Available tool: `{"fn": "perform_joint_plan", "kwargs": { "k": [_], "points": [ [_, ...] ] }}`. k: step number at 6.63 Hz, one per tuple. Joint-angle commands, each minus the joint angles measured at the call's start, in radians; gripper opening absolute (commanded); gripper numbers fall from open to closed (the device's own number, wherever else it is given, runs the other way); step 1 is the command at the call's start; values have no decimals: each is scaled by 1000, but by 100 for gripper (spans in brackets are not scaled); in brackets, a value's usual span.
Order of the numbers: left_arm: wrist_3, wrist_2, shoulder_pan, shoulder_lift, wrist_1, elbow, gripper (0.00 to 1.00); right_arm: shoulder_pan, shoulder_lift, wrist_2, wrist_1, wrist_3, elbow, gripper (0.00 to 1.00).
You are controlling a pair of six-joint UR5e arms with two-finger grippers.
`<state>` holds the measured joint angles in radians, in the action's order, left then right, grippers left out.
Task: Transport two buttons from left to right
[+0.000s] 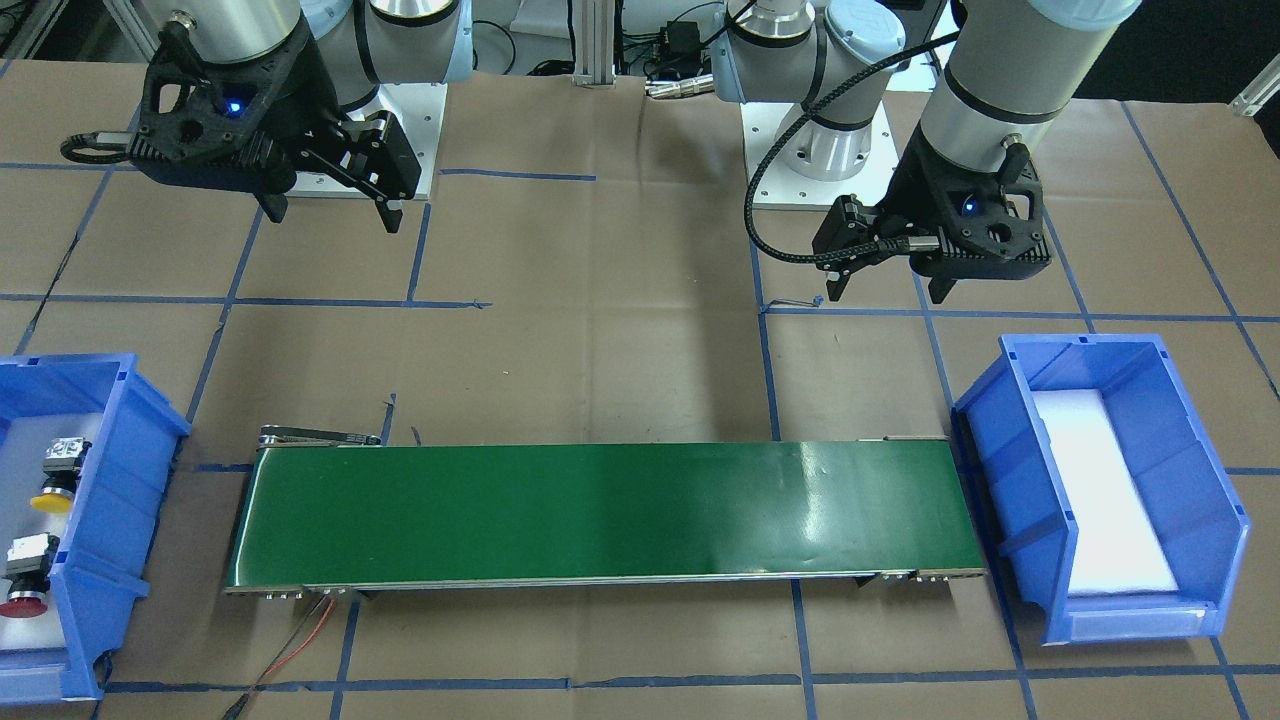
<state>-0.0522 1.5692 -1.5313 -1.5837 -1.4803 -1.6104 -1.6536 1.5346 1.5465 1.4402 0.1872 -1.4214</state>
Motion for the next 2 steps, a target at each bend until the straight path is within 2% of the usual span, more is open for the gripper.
{"fn": "perform_joint_plan", "kwargs": {
  "k": [1,2],
  "points": [
    [0,0,-1,1,0,0,100,0,-1,0,0,0,2,100],
    [0,0,0,1,0,0,100,0,-1,0,0,0,2,100]
  ]
}}
